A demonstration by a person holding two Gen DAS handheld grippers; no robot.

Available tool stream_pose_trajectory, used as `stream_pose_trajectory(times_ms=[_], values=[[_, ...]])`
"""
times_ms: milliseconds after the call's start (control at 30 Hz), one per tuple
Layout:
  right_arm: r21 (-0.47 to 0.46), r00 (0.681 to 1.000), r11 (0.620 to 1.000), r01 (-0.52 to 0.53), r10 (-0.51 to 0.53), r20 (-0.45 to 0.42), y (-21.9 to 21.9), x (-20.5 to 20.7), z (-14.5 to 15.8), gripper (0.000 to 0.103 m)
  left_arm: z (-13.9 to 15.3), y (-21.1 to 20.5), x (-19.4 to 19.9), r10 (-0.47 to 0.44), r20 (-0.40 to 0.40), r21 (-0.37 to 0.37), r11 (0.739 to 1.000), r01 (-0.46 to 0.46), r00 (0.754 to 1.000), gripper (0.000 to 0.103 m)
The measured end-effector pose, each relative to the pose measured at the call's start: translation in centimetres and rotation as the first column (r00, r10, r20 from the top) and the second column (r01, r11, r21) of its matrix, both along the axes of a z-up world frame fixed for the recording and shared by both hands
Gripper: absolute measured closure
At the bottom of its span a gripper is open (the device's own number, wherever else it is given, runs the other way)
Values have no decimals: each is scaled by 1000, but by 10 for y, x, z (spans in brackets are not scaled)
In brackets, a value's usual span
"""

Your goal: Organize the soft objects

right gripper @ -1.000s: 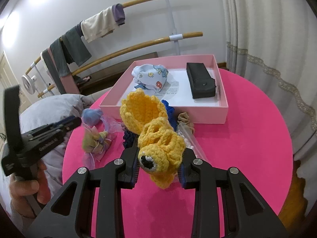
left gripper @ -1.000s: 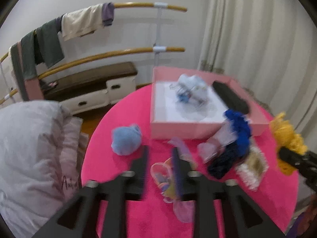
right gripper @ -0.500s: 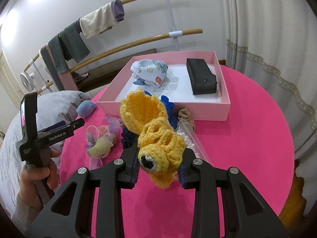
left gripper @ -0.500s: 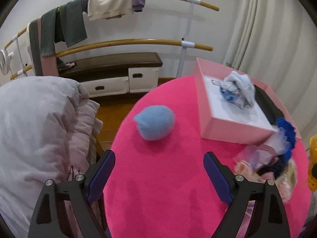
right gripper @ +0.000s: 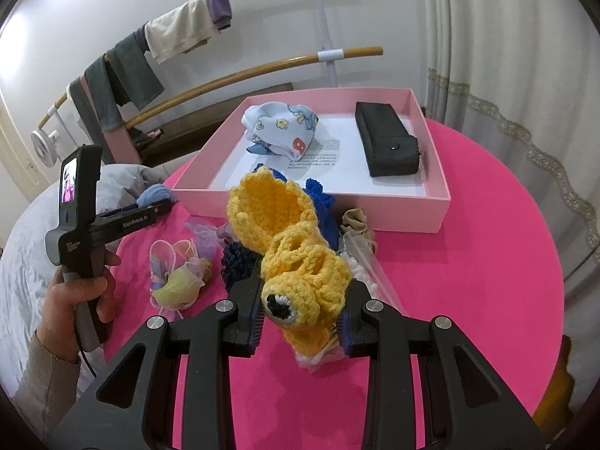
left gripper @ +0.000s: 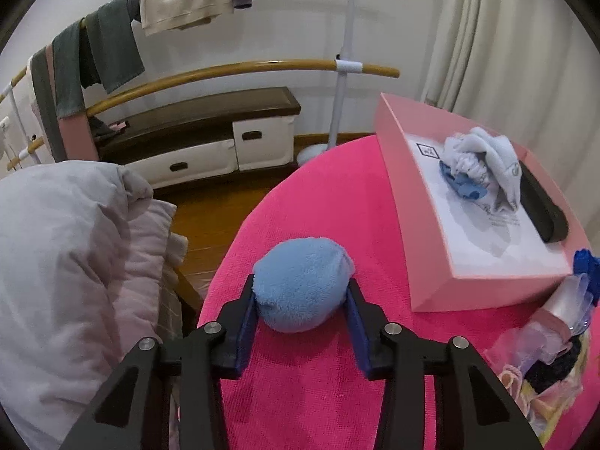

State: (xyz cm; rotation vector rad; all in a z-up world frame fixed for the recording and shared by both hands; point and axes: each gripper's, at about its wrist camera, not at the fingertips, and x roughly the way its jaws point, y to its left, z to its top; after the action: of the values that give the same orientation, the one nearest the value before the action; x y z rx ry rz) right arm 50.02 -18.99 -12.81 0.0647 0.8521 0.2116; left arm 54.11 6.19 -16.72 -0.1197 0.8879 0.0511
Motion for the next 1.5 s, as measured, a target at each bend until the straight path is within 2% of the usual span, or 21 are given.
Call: stream_pose_trajectory(times_ms=[133, 267, 867, 1233, 1500], values=[[-1, 1000, 1000, 1, -1, 3, 0, 0, 1, 74, 2, 6, -5, 6, 11, -9, 1000, -6, 1000, 66], [2, 1000, 1000, 1, -1, 13, -1, -2, 3, 74, 12, 6, -26, -6, 42, 5, 1000, 5, 999, 66], [21, 997, 999, 28, -30, 75, -15, -21, 27, 74, 81, -23, -122, -128, 183, 12, 992, 128, 975, 66], [9, 989, 1000, 16, -17, 146, -24, -10, 59, 74, 117, -31, -140, -166, 244, 23, 986, 165, 956, 66], [17, 983, 1000, -15, 11, 184, -27, 22, 89, 74, 133, -34, -128, -190, 267, 9, 981, 195, 945, 66]])
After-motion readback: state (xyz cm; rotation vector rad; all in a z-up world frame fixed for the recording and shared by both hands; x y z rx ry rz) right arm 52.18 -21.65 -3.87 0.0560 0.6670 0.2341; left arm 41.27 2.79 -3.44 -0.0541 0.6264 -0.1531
